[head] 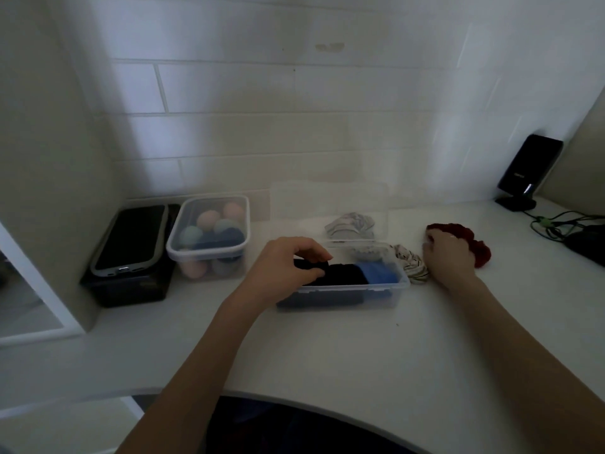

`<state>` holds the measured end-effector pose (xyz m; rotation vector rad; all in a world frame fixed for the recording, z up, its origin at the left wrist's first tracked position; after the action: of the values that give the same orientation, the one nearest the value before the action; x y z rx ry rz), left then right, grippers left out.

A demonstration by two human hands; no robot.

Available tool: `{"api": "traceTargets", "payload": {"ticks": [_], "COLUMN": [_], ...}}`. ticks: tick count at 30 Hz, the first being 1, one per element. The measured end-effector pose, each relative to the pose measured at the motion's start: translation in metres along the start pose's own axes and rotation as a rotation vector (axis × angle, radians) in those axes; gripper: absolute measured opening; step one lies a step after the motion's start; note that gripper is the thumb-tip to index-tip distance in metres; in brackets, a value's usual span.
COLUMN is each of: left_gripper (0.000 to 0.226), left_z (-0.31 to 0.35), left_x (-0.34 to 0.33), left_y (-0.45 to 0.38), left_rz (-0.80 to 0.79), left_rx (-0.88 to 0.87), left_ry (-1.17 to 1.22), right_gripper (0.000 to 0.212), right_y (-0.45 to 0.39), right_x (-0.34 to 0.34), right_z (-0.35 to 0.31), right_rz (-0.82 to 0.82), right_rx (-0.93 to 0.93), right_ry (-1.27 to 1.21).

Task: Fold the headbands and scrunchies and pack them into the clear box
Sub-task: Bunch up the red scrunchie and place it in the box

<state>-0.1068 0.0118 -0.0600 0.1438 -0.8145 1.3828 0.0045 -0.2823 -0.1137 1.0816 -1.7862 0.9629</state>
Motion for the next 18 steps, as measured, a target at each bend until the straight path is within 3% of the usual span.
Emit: {"api": "traceTargets", "payload": {"ticks": [7,12,15,18], "left_gripper": [0.020,0.019,0.030,0.044], "left_z": [0.011,0.015,0.024,0.033], "left_x": [-0.023,-0.022,-0.019,-0.020], "left_y": [-0.011,-0.014,-0.023,-0.035], "left_rz": [-0.055,0.022,0.111,0.099], "left_rx": [-0.050,-0.088,-0.125,-0.056], "left_ry": [0.001,-0.001,0.083,0.255], "right_gripper": [0.027,0.029,0.026,0.027], "right_y": [0.017,0.042,0.056,0.076], "right_x": [0.026,0.080,0.104,0.117], "right_z": [0.000,-0.034,-0.064,-0.088], "right_rz": [0.119,0.196,-0.037,-0.336], "right_rx": [0.052,0.275,0.362,0.476], "right_ry": [-0.565,-0.896,-1.061,-1.216]}}
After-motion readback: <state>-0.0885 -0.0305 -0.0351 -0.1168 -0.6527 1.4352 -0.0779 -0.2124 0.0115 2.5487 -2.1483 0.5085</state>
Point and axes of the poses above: each hand's wrist, its own y-axis away from the middle knuckle, its own x-axis out of the back of the hand, z = x × y, the point moved 5 cm from there along -y, towards the middle knuckle, and after that the axes turned 4 degrees about -x, right-handed, at the moved point
